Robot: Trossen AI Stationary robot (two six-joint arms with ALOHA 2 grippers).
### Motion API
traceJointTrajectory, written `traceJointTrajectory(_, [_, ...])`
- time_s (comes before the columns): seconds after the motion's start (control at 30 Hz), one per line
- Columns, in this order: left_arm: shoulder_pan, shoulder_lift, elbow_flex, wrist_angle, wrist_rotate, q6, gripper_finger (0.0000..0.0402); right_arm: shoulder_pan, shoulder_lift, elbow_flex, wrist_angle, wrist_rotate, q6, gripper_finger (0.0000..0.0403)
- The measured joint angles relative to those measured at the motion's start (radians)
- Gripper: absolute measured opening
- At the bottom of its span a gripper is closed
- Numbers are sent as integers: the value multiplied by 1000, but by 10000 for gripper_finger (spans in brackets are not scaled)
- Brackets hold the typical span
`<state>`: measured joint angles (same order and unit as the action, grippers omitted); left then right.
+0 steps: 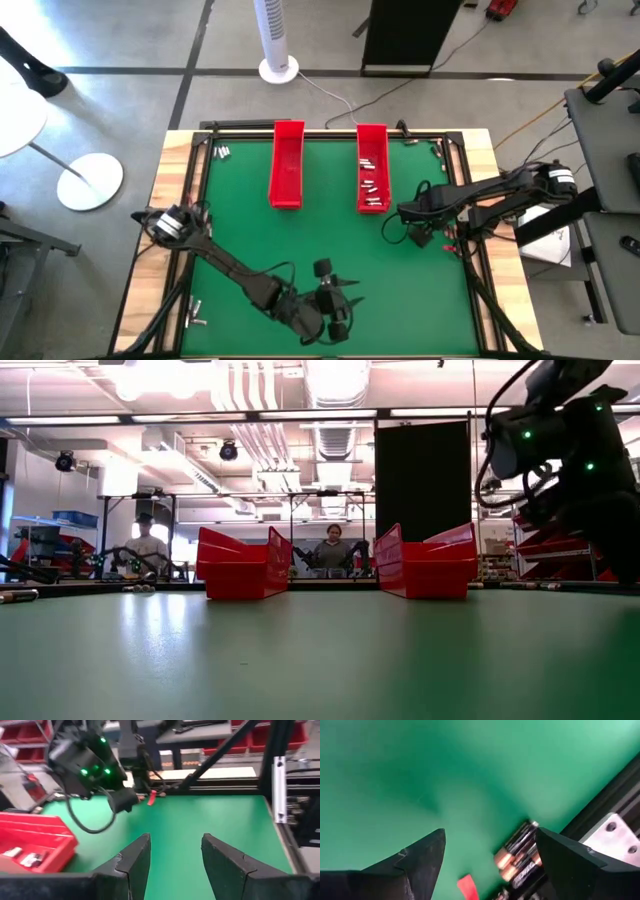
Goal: Sort batteries
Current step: Put the brown battery into the left red bin
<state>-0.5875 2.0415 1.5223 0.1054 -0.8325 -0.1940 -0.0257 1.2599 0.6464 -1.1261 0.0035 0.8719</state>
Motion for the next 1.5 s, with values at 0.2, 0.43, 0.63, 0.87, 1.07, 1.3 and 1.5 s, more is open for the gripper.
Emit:
traceJointTrajectory(0.2, [-7,0,13,11,-24,60,158,-1,5,-23,18,49,38,279])
traceJointTrajectory(0.43, [-5,0,32,10,-24,85,158,-28,15,-67,63,39,81,215])
traceJointTrajectory(0.63, [-7,0,33,11,-23,99,158,-42,38,-71,70,116,146,160])
traceJointTrajectory(0.87, [-7,0,34,13,-23,100,158,-61,88,-58,41,153,165,134])
traceJointTrajectory(1.07, [-7,0,33,13,-23,100,158,-85,120,-7,-45,118,-2,132])
traceJointTrajectory(1.3, [-8,0,34,13,-23,104,158,-109,134,-26,-38,23,-16,132])
traceJointTrajectory(1.5, [-12,0,34,13,-23,104,158,-162,200,-63,15,1,-45,143])
